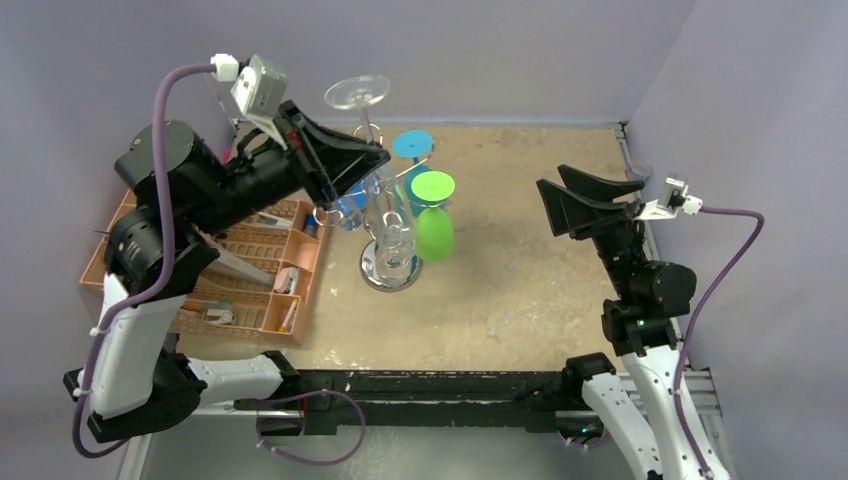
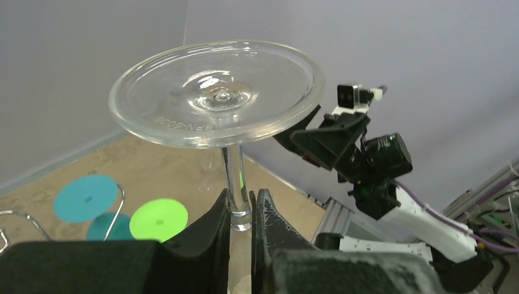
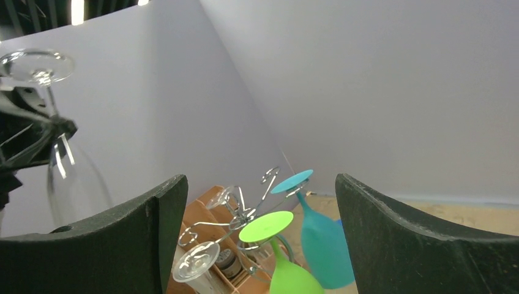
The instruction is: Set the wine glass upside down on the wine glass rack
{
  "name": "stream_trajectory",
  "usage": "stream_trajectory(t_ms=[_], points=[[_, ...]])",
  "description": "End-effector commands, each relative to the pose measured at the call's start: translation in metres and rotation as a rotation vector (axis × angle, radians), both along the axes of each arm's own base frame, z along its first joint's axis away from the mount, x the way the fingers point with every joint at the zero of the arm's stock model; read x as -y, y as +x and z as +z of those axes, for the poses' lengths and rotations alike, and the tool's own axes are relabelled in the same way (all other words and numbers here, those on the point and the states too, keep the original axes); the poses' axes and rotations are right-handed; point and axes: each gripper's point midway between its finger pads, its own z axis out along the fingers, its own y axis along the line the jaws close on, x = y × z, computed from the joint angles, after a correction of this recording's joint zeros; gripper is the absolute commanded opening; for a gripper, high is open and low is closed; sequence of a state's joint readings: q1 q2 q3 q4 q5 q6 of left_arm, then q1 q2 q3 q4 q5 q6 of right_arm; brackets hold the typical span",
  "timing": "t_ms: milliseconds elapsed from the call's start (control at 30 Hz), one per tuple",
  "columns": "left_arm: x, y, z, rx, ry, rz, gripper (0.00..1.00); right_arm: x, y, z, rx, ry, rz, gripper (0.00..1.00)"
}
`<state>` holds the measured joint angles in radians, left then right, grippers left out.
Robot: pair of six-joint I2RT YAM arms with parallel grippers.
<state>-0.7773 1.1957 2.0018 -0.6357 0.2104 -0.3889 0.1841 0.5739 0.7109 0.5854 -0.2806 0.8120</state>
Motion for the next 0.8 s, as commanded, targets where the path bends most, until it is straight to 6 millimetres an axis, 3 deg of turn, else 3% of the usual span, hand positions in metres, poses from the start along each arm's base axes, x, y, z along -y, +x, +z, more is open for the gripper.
stream_trajectory(t_ms=[0, 300, 433, 600, 667, 767], points=[[-0.02, -0.023, -0.031, 0.002, 0.147, -0.022, 0.0, -0.006, 0.003, -0.009, -0.036, -0.025, 0.031, 0.91], [-0.082, 0.007, -0.115, -0.131, 0.31, 0.334, 0.0, -0.011, 0.017, -0.035, -0.13, -0.059, 0.039, 0.9], [-0.099, 0.007, -0.133, -0.14, 0.288, 0.414, 0.0, -0.011, 0.02, -0.043, -0.146, -0.07, 0.035, 0.9], [-0.099, 0.006, -0.164, -0.086, 0.331, 0.393, 0.0, -0.013, 0.025, -0.052, -0.162, -0.089, 0.034, 0.9], [-0.09, 0.008, -0.185, -0.048, 0.371, 0.349, 0.0, -0.014, 0.026, -0.053, -0.163, -0.095, 0.038, 0.9], [-0.08, 0.009, -0.201, 0.031, 0.391, 0.3, 0.0, -0.015, 0.025, -0.054, -0.164, -0.109, 0.041, 0.9]])
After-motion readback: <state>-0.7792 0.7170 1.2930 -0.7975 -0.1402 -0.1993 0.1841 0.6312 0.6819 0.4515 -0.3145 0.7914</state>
